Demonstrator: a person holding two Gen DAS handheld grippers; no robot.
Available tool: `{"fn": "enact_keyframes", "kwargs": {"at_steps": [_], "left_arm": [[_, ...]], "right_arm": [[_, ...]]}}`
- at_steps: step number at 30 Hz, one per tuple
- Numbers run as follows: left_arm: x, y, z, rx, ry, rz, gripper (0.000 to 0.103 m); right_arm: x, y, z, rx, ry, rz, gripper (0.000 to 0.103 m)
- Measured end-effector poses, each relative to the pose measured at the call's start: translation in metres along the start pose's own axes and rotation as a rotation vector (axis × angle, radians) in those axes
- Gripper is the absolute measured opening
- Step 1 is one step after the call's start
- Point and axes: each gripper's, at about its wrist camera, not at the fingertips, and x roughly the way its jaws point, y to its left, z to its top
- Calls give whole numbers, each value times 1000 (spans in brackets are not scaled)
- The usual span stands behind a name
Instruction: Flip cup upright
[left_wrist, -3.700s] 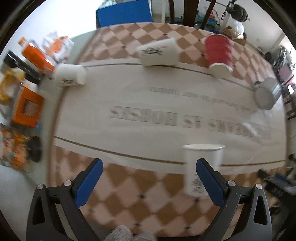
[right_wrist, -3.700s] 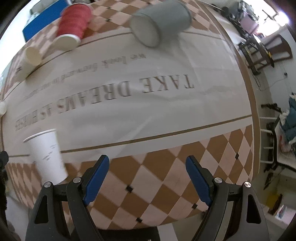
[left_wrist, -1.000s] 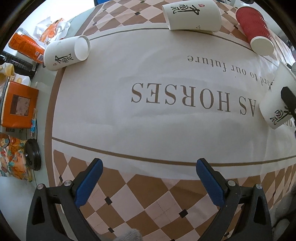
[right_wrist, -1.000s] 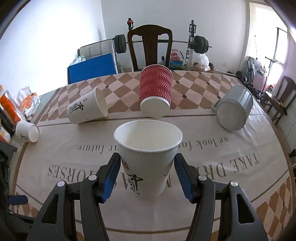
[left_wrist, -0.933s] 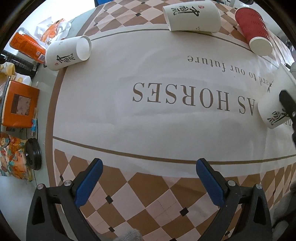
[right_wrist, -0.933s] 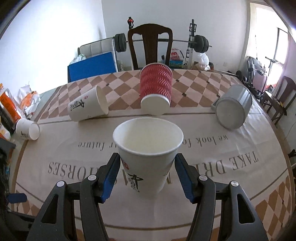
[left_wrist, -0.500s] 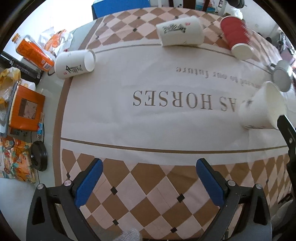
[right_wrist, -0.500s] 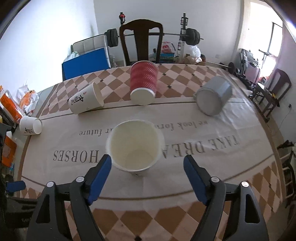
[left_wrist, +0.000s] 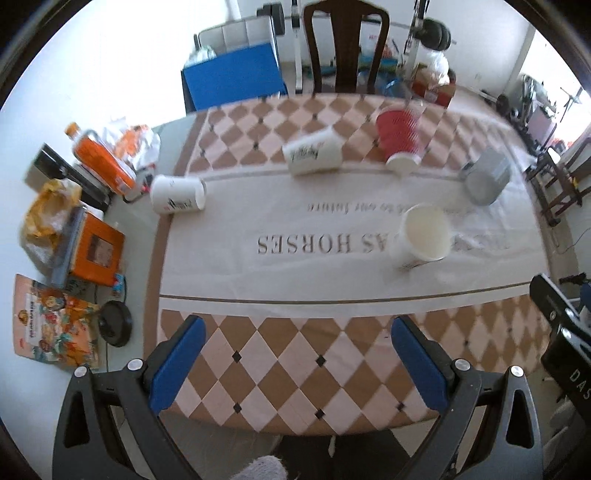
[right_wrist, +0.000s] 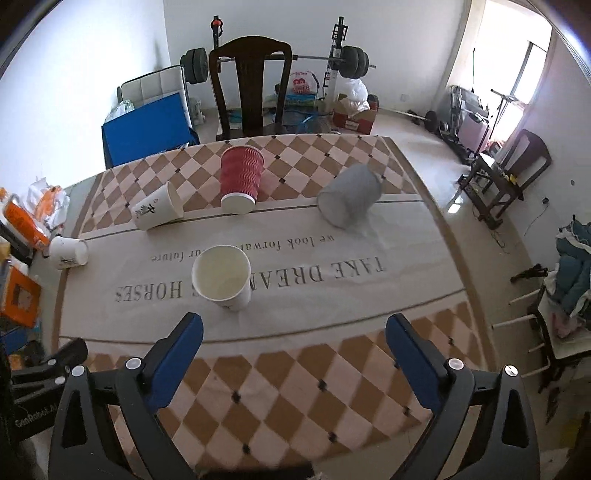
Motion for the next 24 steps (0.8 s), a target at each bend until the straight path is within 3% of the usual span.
{"fn": "enact_keyframes", "kwargs": {"at_steps": [10, 24], "left_arm": [[-97, -6, 8, -36, -127, 5, 103], [-157, -6, 1, -60, -185, 19, 103]], "right_arm": [[-101, -28, 26, -22, -37, 30, 103], [-172, -40, 35, -46, -85, 65, 103]]}}
